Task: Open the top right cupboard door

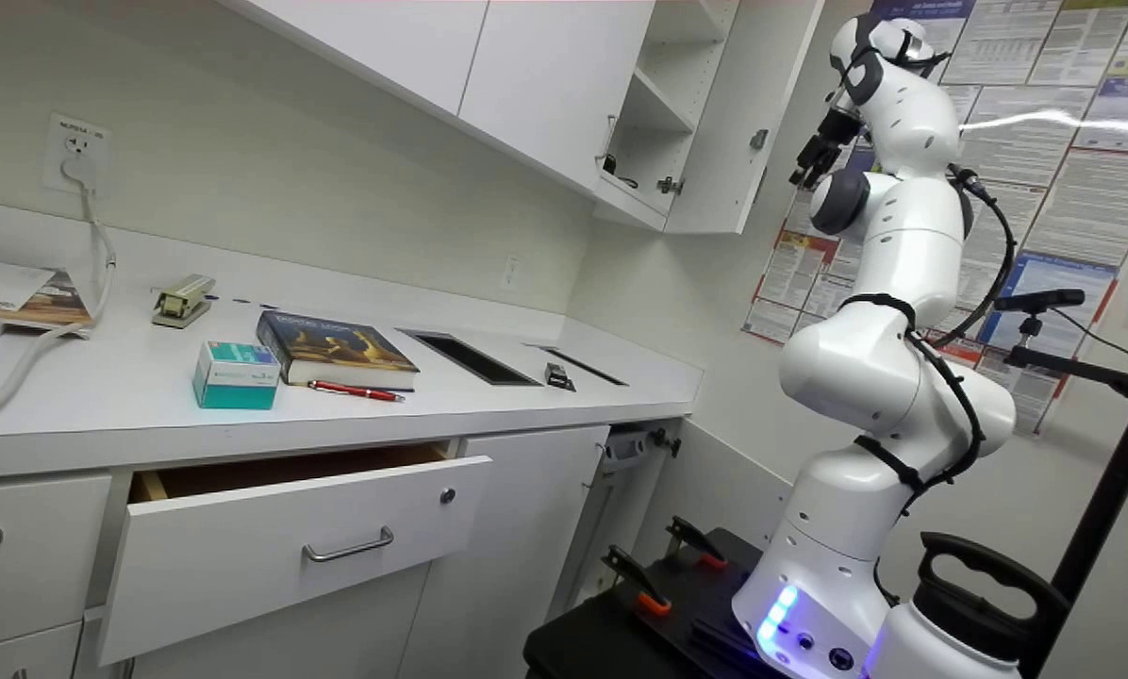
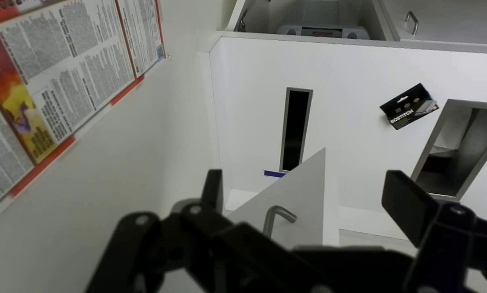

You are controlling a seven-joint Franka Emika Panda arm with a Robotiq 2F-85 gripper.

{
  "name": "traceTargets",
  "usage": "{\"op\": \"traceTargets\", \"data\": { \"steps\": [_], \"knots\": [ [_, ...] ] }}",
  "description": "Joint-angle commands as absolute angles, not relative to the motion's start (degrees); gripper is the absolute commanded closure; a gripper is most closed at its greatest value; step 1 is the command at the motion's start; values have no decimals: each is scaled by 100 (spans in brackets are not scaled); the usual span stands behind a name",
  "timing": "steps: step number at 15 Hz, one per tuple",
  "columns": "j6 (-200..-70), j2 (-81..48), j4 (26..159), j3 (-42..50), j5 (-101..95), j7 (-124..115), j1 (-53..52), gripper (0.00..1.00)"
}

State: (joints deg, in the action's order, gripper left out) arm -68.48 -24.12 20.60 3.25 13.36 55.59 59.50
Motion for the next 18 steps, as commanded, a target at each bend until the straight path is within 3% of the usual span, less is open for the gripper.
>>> {"op": "traceTargets", "data": {
  "steps": [1, 8, 18],
  "knots": [
    [-6489, -2057, 2060, 293, 1172, 5390, 5866, 0],
    [-6095, -1525, 2053, 268, 1139, 5459, 5230, 0],
    [-6066, -1742, 2079, 379, 628, 5230, 3319, 0]
  ]
}}
